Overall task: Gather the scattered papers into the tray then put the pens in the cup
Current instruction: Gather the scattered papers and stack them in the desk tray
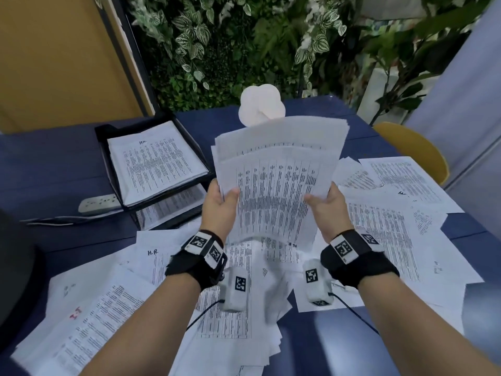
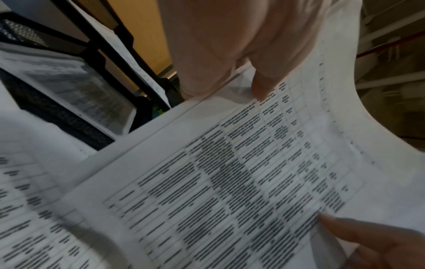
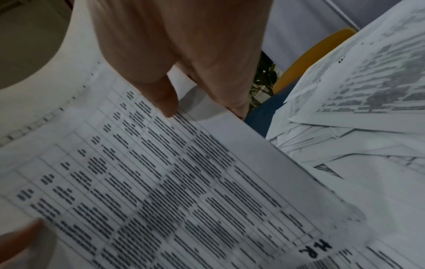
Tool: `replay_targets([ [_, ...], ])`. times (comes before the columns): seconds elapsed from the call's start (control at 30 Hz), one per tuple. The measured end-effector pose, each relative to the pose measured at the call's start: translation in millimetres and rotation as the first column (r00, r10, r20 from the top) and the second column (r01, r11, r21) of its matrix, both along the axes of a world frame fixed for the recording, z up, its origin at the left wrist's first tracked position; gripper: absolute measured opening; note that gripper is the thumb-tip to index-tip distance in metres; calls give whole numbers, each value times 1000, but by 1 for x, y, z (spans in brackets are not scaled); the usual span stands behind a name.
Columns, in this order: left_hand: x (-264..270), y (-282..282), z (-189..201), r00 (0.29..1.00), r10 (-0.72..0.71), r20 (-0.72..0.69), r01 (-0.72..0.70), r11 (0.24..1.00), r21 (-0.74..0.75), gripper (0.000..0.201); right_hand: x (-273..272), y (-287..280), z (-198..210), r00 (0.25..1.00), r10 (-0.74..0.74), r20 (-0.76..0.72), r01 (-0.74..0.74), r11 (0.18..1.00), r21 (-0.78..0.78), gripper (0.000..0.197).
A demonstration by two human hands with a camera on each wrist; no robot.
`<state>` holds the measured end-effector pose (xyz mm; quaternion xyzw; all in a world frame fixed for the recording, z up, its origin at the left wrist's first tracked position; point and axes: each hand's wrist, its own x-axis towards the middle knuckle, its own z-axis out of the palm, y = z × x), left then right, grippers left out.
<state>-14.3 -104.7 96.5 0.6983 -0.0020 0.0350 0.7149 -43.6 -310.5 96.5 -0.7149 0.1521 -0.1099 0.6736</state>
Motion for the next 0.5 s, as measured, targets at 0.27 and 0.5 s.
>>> replay_targets([
  [0.27,10,13,-6,996,23,-86,-28,998,-54,29,7,4,-13,996,-32,-88,36,999,36,30],
  [0.5,10,-2,5,999,-4,-53,5,1000,14,27,16,23,-1,999,-32,-17,32,999,26,37],
])
